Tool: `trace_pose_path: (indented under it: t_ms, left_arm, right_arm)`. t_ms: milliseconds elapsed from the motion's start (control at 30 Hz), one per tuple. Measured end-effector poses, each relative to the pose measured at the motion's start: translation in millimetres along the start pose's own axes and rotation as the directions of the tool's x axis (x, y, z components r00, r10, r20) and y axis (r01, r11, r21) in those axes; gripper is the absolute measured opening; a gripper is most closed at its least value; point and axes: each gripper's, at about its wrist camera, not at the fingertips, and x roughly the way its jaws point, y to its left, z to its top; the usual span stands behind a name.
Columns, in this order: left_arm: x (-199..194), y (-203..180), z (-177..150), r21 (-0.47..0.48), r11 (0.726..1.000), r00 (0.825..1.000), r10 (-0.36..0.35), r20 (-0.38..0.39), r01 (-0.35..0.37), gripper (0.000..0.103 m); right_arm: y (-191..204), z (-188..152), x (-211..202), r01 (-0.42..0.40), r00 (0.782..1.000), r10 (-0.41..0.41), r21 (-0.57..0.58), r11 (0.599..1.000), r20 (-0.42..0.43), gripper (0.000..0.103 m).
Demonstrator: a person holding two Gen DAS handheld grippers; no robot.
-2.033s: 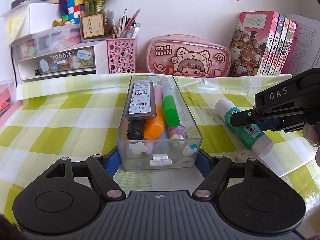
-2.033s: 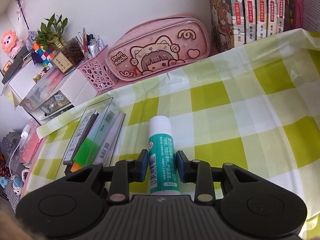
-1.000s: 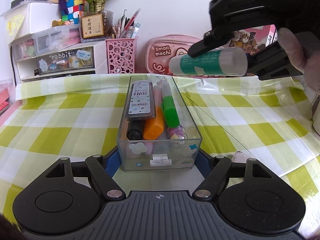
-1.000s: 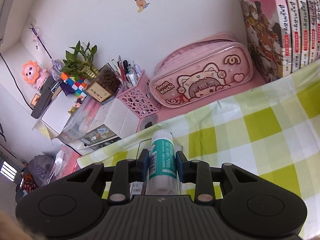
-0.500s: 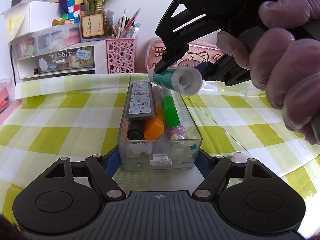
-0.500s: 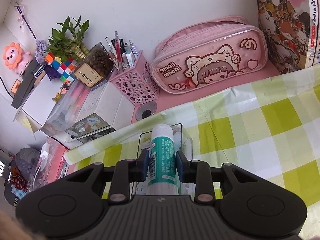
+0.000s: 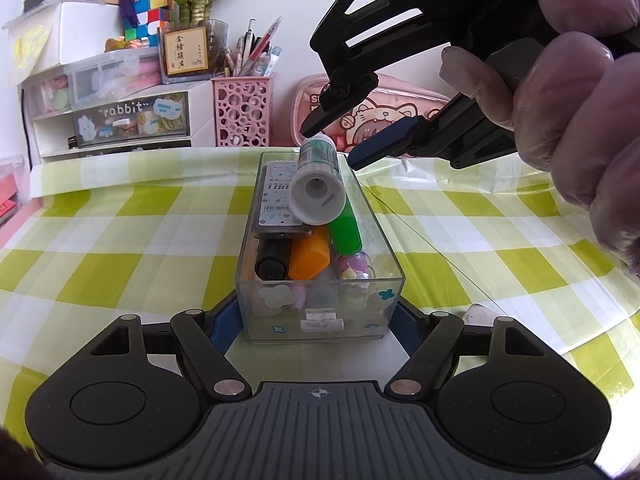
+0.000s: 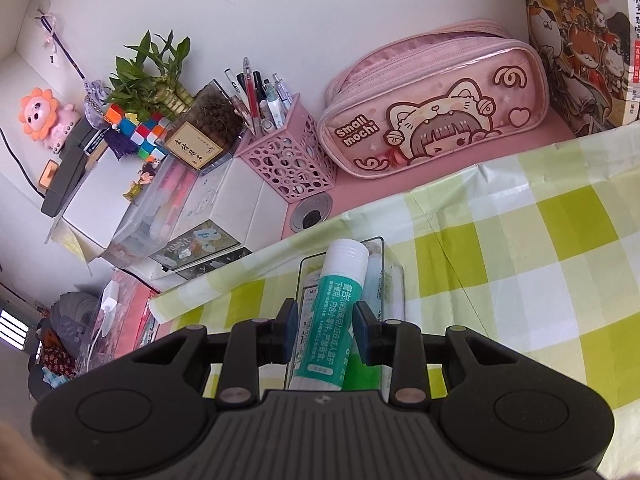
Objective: Organize stationery
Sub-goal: 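Lower the glue stick into the clear box and open the right gripper, then move the right tool to the small white eraser and grasp it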
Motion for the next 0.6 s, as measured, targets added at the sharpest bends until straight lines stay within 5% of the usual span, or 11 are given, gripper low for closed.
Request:
trace_pose_path:
  t_ms: [600]
  left_arm:
    - [-1,-3,-1,0.015,1.0,1.0,0.02,0.001,-0.02,0.074]
  right_arm:
    - [-28,-21,-53,0.019,0.996,-0.003,-0.182,0.983,0.088,0.062]
